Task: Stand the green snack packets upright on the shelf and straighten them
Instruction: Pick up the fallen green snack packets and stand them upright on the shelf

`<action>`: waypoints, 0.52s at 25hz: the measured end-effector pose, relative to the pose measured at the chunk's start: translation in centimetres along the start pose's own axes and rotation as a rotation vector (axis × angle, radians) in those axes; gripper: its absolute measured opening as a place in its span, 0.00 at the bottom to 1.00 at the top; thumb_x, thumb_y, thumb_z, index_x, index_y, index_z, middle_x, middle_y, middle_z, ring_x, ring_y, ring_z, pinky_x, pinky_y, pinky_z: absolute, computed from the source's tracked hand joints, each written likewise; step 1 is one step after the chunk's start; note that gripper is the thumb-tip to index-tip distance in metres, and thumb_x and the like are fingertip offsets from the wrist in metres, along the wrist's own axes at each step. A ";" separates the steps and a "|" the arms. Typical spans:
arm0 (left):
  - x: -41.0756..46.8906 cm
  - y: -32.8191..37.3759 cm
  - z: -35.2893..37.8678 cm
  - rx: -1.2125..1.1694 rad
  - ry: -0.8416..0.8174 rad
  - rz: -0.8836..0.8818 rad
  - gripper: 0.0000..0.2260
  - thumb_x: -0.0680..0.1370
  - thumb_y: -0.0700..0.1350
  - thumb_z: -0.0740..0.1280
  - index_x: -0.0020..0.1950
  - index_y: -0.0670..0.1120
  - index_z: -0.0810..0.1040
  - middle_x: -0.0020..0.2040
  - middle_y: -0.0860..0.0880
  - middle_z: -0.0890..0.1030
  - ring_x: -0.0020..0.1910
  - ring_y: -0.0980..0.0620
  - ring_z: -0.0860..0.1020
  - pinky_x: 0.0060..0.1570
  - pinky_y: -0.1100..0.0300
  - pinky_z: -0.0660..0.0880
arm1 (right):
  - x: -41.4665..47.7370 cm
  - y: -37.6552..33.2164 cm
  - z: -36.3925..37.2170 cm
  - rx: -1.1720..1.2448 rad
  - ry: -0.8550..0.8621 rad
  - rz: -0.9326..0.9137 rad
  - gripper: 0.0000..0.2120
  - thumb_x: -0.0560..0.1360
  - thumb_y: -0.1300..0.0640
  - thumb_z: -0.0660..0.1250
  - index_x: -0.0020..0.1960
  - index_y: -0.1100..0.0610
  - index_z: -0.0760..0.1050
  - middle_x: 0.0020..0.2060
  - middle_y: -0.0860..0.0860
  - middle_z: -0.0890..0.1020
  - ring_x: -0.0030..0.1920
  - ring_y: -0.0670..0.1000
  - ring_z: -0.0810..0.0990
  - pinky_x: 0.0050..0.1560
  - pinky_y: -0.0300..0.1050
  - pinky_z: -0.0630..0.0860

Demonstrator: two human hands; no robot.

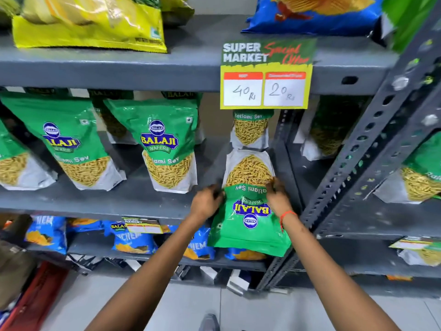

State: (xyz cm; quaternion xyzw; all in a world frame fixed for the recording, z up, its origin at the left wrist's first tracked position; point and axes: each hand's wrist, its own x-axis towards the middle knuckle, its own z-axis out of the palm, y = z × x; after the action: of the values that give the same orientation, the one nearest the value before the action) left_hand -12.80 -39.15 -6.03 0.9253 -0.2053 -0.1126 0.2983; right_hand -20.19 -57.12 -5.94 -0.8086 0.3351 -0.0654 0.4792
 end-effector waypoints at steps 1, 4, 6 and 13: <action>0.4 0.5 -0.1 -0.086 -0.024 -0.045 0.13 0.78 0.45 0.64 0.50 0.34 0.78 0.51 0.31 0.81 0.50 0.34 0.79 0.43 0.52 0.73 | 0.0 0.1 0.1 0.058 0.017 0.020 0.19 0.80 0.55 0.55 0.68 0.62 0.64 0.67 0.63 0.71 0.63 0.61 0.72 0.60 0.49 0.68; 1.7 2.1 -1.6 -0.054 -0.021 -0.105 0.12 0.77 0.43 0.64 0.51 0.33 0.77 0.53 0.32 0.80 0.54 0.36 0.78 0.46 0.52 0.73 | -0.7 0.2 1.1 0.212 0.058 0.042 0.14 0.77 0.61 0.59 0.61 0.66 0.68 0.58 0.66 0.77 0.54 0.57 0.76 0.52 0.47 0.69; 2.5 3.7 -3.4 0.055 0.014 -0.105 0.12 0.78 0.42 0.61 0.56 0.36 0.76 0.57 0.34 0.79 0.57 0.36 0.77 0.54 0.50 0.74 | -1.6 -0.2 1.8 0.159 0.057 0.022 0.15 0.75 0.64 0.60 0.61 0.65 0.69 0.57 0.67 0.77 0.57 0.63 0.77 0.56 0.52 0.72; 3.7 10.5 -7.0 0.470 0.181 0.198 0.10 0.79 0.39 0.56 0.58 0.47 0.71 0.56 0.36 0.80 0.53 0.36 0.79 0.41 0.52 0.70 | 0.4 -7.1 -1.7 -0.375 0.263 -0.662 0.24 0.73 0.69 0.58 0.68 0.58 0.67 0.72 0.58 0.65 0.73 0.60 0.59 0.74 0.52 0.59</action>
State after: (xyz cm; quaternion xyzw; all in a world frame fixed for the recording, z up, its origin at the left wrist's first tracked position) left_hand -10.51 -45.00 5.52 0.9508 -0.2878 0.0512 0.1021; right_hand -17.16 -56.36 0.66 -0.9310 0.1211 -0.2566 0.2295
